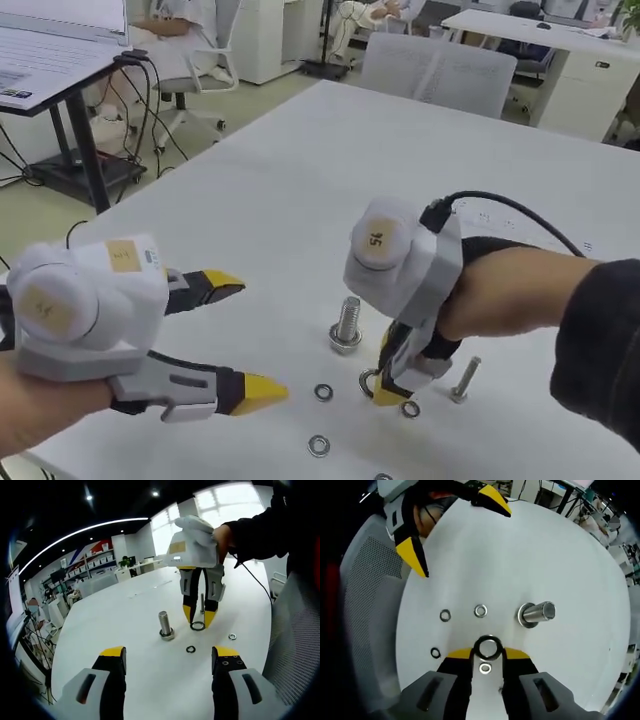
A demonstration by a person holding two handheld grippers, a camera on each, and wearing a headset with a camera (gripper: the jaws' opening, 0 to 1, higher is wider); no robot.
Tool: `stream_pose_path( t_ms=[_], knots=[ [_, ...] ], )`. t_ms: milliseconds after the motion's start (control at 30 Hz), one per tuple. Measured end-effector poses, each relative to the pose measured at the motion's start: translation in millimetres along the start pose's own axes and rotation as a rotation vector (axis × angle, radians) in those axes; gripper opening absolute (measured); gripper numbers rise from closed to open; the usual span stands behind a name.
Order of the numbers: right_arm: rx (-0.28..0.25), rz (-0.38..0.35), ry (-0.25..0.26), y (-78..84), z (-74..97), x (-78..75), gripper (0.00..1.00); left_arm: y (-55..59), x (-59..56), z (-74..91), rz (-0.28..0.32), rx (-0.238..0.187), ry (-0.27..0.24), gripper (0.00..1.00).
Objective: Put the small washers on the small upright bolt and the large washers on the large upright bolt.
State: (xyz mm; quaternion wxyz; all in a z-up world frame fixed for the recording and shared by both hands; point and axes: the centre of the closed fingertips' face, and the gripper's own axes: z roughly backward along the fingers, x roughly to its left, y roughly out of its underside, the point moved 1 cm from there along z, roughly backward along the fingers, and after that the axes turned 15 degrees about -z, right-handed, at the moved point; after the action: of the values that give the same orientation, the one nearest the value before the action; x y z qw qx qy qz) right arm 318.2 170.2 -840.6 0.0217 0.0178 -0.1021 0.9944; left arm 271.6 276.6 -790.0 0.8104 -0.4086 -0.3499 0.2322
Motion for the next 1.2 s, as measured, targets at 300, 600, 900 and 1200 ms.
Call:
stream_pose_path(
  t_ms=[300, 600, 900, 1200],
  knots=[
    [-0.029, -0.01, 0.007, -2.7, 17.6, -1.5, 0.23, 0.4, -0.4, -0.1, 0.0, 0.004, 0.001, 0.68],
    [-0.057, 0.005, 0.042, -9.9, 37.9, -6.5, 0.23, 1.1, -1.9, -0.3, -0.002, 0.007, 0.003, 0.68],
    [-0.085, 0.023, 0.075, -21.8, 57.8, -12.8, 0.23, 0.6, -3.4, -0.2, -0.003, 0.007, 0.004, 0.67],
    [-0.108, 0.048, 0.095, -39.3, 69.3, -17.3, 0.23, 0.4, -3.5, 0.4, -0.002, 0.006, 0.001, 0.67]
  ],
)
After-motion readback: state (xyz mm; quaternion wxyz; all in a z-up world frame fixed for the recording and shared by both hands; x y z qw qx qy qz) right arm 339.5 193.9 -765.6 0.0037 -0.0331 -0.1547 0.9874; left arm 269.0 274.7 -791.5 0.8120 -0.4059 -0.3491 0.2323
